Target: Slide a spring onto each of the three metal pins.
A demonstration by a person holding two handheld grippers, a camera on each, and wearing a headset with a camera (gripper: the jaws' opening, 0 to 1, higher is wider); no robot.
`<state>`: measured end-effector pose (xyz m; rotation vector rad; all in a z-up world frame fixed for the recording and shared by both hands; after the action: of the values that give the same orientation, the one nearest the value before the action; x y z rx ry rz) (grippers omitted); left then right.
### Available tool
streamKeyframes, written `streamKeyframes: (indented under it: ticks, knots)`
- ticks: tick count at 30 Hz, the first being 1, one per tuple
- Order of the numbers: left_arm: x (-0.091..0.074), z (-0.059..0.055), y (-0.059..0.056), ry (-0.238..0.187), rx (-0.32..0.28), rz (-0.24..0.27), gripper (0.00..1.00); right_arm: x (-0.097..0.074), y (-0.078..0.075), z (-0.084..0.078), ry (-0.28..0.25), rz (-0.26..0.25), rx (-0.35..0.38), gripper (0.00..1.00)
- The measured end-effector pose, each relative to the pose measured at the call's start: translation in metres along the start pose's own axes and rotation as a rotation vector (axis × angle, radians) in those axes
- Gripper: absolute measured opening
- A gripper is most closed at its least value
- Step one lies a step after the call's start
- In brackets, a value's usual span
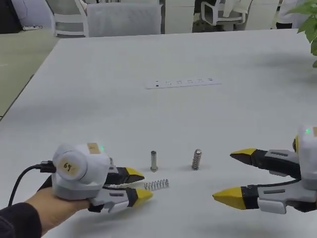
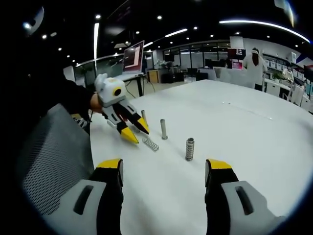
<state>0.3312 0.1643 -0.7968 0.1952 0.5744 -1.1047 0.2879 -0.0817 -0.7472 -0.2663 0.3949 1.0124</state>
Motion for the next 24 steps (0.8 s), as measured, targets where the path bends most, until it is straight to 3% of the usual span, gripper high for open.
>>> streamKeyframes:
  ticks: [13, 24]
  knots:
    - [0.012, -0.005, 0.002, 0.050, 0.026, -0.005, 0.11, -0.002, -0.004, -0.001, -0.003, -0.010, 0.009, 0.67]
    - [0.015, -0.006, 0.001, 0.066, 0.055, -0.006, 0.04, -0.002, -0.004, -0.002, 0.003, -0.010, 0.009, 0.67]
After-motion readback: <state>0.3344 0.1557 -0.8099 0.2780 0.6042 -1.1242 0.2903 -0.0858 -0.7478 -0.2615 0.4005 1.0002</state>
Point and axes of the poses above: the centre of the closed fingertips' face, and the gripper's own axes: x roughly forward along the fingers, y roughly to its left, z roughly out of its top, the point moved 8 cm from there along -x, roughly backward along the fingers, and after that the axes turned 8 degrees about -x, right-handed, at the moved point
